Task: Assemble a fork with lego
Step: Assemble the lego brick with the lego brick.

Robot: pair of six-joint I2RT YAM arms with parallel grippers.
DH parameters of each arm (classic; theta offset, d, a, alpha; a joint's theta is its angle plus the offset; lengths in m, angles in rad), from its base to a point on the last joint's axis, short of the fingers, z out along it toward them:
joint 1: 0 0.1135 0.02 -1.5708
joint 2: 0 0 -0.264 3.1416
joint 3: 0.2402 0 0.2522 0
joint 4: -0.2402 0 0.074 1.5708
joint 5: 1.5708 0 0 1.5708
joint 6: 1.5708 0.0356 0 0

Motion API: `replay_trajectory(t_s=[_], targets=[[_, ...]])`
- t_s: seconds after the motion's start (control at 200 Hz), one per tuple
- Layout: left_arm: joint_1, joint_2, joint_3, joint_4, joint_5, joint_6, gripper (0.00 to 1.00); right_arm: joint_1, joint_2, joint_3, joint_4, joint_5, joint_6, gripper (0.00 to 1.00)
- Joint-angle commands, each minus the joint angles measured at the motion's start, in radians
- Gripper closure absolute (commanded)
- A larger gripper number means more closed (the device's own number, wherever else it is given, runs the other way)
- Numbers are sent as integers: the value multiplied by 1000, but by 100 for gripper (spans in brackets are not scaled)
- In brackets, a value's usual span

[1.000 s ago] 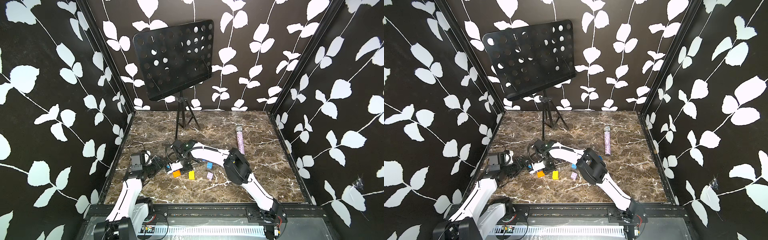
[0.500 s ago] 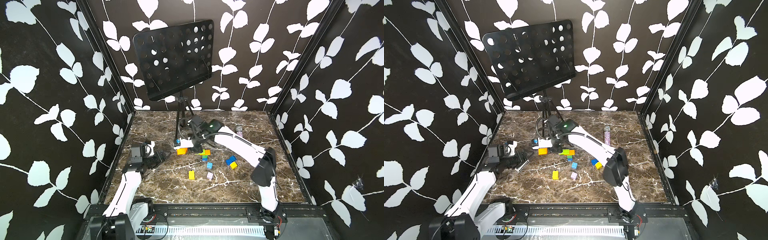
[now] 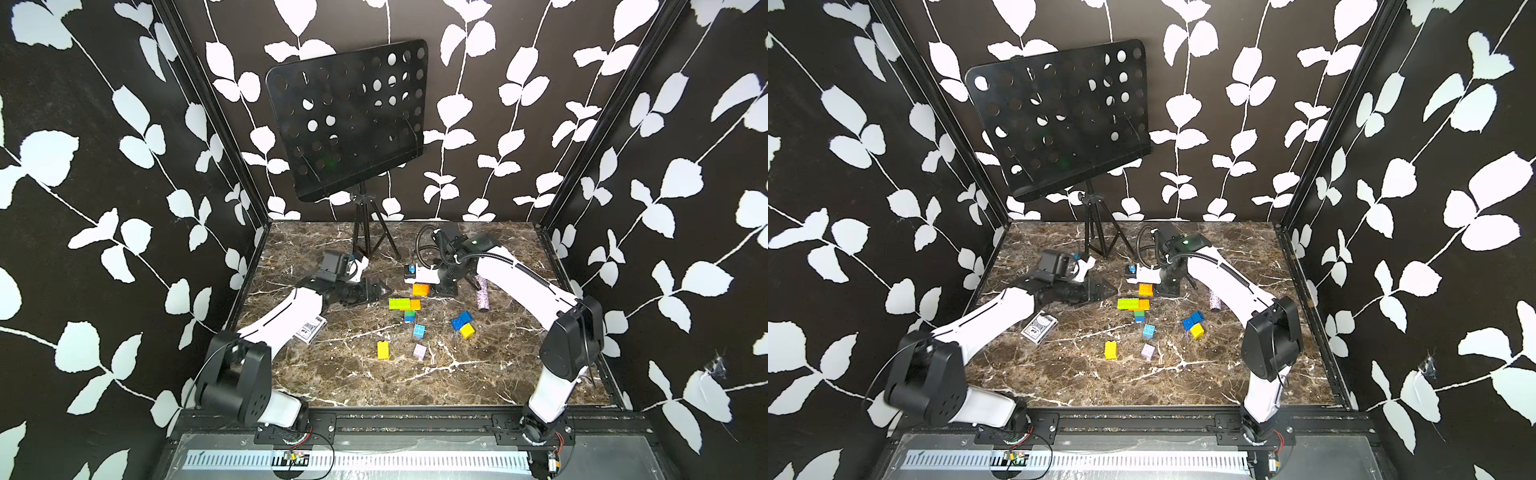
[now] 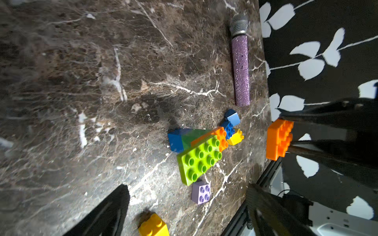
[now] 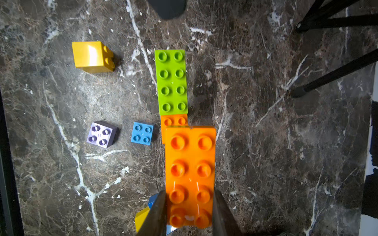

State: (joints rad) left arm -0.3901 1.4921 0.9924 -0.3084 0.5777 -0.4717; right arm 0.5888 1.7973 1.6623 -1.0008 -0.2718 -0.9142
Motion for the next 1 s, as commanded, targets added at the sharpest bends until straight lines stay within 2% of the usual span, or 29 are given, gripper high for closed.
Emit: replay_trajectory(t_s=[0.0, 0.225, 0.245, 0.515, 0.995], targets=[[-17, 67, 62, -48, -25, 71, 6, -11, 23, -7, -4, -29, -39, 81], [-39, 166, 134, -41, 16, 91, 1, -14, 58, -14, -18, -99, -44, 80], [-40, 171, 137, -37, 49, 91, 1, -15, 60, -15, -16, -103, -45, 80], [-44, 191, 107, 37, 143, 63, 1, -13, 111, 4, -36, -134, -40, 80], [-58, 228, 104, 12, 142, 80, 1, -7, 152, 21, -58, -114, -50, 79]])
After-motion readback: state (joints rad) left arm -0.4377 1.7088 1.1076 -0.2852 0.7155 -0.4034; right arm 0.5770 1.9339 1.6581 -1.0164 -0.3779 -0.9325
